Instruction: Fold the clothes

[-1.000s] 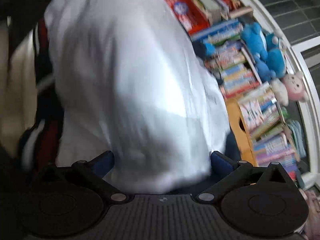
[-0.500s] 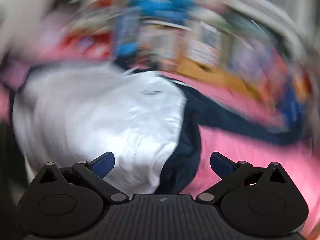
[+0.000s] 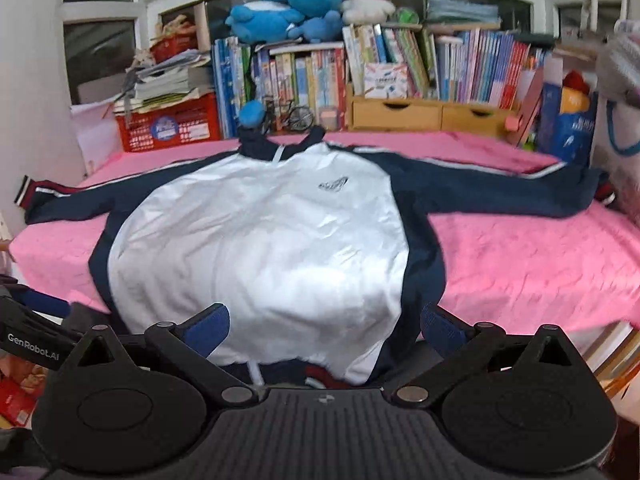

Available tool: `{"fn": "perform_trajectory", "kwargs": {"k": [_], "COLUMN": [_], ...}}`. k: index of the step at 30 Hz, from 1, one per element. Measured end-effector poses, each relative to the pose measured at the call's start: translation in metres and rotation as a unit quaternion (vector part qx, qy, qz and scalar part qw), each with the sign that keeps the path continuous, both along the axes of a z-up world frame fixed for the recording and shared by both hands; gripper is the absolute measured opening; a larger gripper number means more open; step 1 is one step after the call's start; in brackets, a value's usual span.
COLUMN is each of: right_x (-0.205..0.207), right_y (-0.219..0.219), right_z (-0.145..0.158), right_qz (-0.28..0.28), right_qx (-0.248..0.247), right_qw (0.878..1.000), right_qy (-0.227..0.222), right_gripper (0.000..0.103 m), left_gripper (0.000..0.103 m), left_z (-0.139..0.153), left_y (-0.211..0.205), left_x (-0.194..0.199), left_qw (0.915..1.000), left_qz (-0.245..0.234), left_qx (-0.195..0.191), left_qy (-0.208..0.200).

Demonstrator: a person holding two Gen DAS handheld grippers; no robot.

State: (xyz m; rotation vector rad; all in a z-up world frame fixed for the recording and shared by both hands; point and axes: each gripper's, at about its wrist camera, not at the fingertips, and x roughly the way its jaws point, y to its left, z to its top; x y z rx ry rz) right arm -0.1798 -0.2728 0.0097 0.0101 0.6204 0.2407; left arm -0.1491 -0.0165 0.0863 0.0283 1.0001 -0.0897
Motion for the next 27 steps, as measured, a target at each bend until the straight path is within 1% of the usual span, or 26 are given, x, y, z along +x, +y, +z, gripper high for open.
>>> {"fn": "perform_trajectory", "kwargs": {"k": [5,16,27], "right_x": [0.0006,-0.0045,-0.0037], "right_y": [-0.0002,0.0008,0.0035], "right_z": [-0.0051,-0.0041,-0.0045], "right_qz": [-0.012,-0.012,-0.008], "right_qx": [0.003,0.001,-0.002], "right_qw": [1.0,1.0,1.0], "right_qy": [0.012,0.006,0.009], "right_gripper": [0.103,0.103,0.103], "left_gripper": [0.103,0.103,0.103], "left_z": [-0.0002,0.0016,0.0013], "left_y": [0.0024,-0.0061,-0.0027], "left_x": [0.0005,-0.0049,-0.0043], "left_qw": [0.9999,0.9998,0.9997], "left_qz": [0.016,0.011,0.016], "left_qx": [-0.001,0.019,0.016], "left_qy": [0.001,-0.004,-0.002]}}
